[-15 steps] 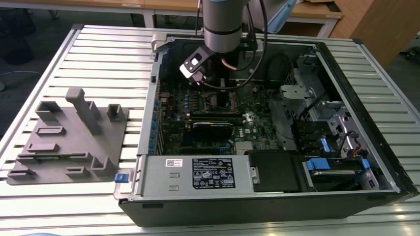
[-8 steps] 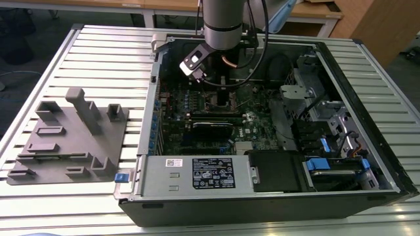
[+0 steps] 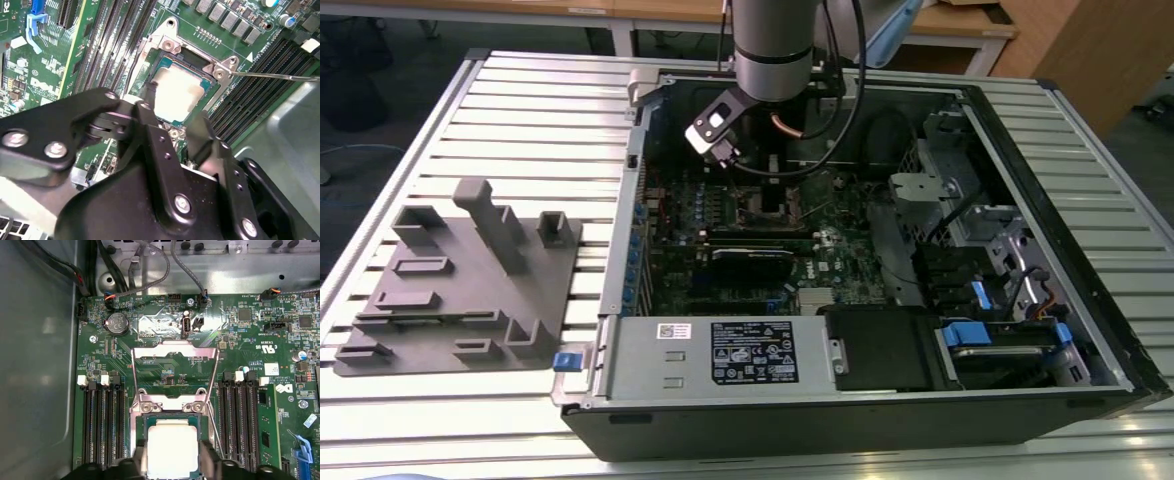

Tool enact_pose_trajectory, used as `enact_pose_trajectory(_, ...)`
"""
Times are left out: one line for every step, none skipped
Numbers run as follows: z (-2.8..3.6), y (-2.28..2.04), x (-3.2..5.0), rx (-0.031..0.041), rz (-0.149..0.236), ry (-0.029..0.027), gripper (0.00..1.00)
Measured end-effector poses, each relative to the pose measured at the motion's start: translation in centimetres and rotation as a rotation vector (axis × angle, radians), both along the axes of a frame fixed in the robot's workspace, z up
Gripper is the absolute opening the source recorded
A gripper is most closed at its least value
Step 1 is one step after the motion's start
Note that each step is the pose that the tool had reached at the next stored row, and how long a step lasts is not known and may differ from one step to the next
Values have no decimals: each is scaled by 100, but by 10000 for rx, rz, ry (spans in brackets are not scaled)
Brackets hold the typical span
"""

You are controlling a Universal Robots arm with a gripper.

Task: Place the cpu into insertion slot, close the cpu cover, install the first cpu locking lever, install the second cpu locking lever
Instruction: 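Place the cpu into insertion slot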

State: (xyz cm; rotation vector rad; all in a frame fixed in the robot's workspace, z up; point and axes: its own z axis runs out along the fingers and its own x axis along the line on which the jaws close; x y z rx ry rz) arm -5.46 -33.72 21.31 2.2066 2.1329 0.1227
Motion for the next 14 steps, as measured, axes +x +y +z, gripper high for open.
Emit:
enact_pose_trajectory(0,0,0,0,0,0,47)
enact_pose_trajectory(0,0,0,0,0,0,47)
enact_pose_trajectory(0,0,0,1,0,-1,47)
enact_pose_trajectory(0,0,0,0,0,0,41)
enact_pose_trajectory(0,0,0,0,0,0,30)
enact_pose_trajectory(1,0,0,0,0,0,30)
enact_pose_trajectory(1,0,0,0,-1,0,24)
enact_pose_trajectory(1,0,0,0,0,0,18)
enact_pose_trajectory(1,0,0,0,0,0,18)
enact_pose_trajectory(1,0,0,1,0,0,12)
enact_pose_trajectory(1,0,0,0,-1,0,11)
enact_pose_trajectory(1,0,0,0,0,0,11)
enact_pose_trajectory(1,0,0,0,0,0,11)
enact_pose_trajectory(1,0,0,0,0,0,11)
